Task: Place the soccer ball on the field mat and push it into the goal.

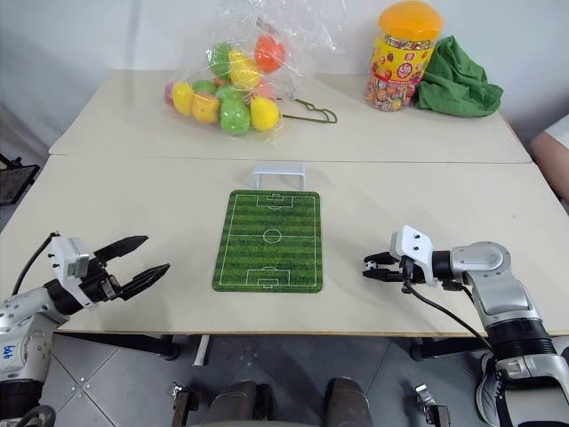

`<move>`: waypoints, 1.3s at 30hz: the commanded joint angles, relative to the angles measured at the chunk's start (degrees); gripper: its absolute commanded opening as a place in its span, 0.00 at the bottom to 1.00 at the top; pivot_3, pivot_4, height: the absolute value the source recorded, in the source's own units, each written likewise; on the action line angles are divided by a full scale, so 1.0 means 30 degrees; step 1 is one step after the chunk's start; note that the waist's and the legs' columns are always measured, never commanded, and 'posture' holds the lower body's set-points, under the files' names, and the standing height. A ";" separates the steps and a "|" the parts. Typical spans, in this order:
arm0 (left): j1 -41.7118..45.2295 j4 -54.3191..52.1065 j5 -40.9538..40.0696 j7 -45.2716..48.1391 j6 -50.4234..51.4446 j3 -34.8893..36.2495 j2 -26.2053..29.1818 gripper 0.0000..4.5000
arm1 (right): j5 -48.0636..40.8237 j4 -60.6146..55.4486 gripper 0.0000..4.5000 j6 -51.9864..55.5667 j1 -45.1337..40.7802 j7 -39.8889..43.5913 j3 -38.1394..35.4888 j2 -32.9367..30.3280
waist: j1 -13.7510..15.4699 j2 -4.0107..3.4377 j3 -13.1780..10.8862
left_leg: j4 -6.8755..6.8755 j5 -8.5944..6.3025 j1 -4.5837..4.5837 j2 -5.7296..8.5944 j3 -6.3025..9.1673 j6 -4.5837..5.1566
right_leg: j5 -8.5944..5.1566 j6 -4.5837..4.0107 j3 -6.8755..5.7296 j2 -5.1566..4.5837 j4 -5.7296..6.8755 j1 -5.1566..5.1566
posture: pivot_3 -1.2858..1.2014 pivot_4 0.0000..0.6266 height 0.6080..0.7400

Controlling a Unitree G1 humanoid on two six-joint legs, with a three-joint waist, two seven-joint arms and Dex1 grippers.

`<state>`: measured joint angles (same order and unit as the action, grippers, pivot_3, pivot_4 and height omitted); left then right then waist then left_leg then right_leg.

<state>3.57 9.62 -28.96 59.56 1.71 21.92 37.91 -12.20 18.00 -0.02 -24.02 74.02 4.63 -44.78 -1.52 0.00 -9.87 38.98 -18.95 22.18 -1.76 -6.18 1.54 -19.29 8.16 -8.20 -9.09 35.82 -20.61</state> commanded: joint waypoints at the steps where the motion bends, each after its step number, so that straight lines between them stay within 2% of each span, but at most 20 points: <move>1: -0.0118 -0.0562 -0.0384 0.0263 -0.0502 0.0489 0.0095 1.00 | -0.0358 -0.1308 0.19 0.0399 -0.0312 -0.0265 -0.0595 -0.0169 | 0.0000 0.0000 0.0000 | 0.0000 0.0000 0.0000 0.0000 -0.0001 0.0000 | 0.0000 0.0000 0.0000 0.0000 0.0000 0.0000 | 0.52 0.24 1.00; 6: -0.0010 -0.0131 -0.0434 0.1528 -0.1440 0.0355 0.0222 1.00 | -0.1013 -0.5150 0.19 0.3817 -0.1568 -0.0849 -0.0071 0.0017 | -0.0047 -0.0004 -0.0002 | 0.0000 0.0000 0.0002 -0.0002 -0.0007 -0.0001 | 0.0000 0.0000 0.0007 0.0000 0.0006 -0.0013 | 0.52 0.24 1.00; 9: 0.0294 0.0715 -0.0713 0.2833 -0.2670 0.0569 0.0080 1.00 | -0.1783 -0.7802 0.19 0.7538 -0.3186 -0.1475 0.1664 0.1881 | -0.0125 -0.0004 -0.0001 | -0.0001 -0.0007 0.0000 -0.0036 -0.0019 -0.0017 | 0.0000 -0.0001 0.0029 0.0040 0.0013 -0.0029 | 0.52 0.24 1.00; 14: 0.0226 0.1772 -0.1088 0.4575 -0.3583 0.0554 0.0033 1.00 | -0.0769 -0.8713 0.19 0.8610 -0.3989 -0.2050 0.4211 0.3919 | 0.0068 -0.0001 -0.0001 | 0.0006 -0.0039 0.0015 -0.0081 0.0016 -0.0069 | 0.0000 -0.0003 0.0055 0.0115 0.0033 -0.0049 | 0.52 0.24 1.00; 18: 0.0002 0.1993 -0.1804 0.5738 -0.3583 0.0545 -0.0281 1.00 | 0.1060 -0.6944 0.19 0.7130 -0.4731 -0.2258 0.6568 0.5529 | 0.0036 0.0004 0.0000 | 0.0041 -0.0059 0.0072 -0.0013 0.0026 -0.0032 | 0.0000 -0.0003 0.0124 0.0100 0.0039 -0.0083 | 0.52 0.24 1.00; 22: -0.0328 0.1588 -0.2135 0.5815 -0.3409 0.0515 -0.0704 1.00 | 0.1888 -0.5324 0.19 0.5979 -0.5408 -0.2158 0.7530 0.6616 | -0.0066 0.0006 0.0001 | 0.0044 -0.0059 0.0065 -0.0008 -0.0002 -0.0034 | 0.0000 -0.0003 0.0130 0.0126 0.0041 -0.0094 | 0.52 0.24 1.00; 39: -0.1670 -0.0126 -0.2543 0.4838 -0.3345 0.0642 -0.1366 1.00 | 0.2722 -0.1810 0.19 0.4155 -0.6810 -0.1464 0.7468 0.8523 | -0.0133 0.0009 0.0002 | 0.0039 -0.0055 0.0064 -0.0038 -0.0090 -0.0042 | 0.0000 -0.0003 0.0196 0.0136 0.0069 -0.0167 | 0.52 0.24 1.00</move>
<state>-0.82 11.33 -35.58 74.47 -7.93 22.58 33.88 -3.86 12.96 13.49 -43.20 69.42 27.86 -19.80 -1.92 0.03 -9.86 39.10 -19.12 22.37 -1.87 -6.45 1.42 -19.29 8.16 -7.61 -8.68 36.02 -21.12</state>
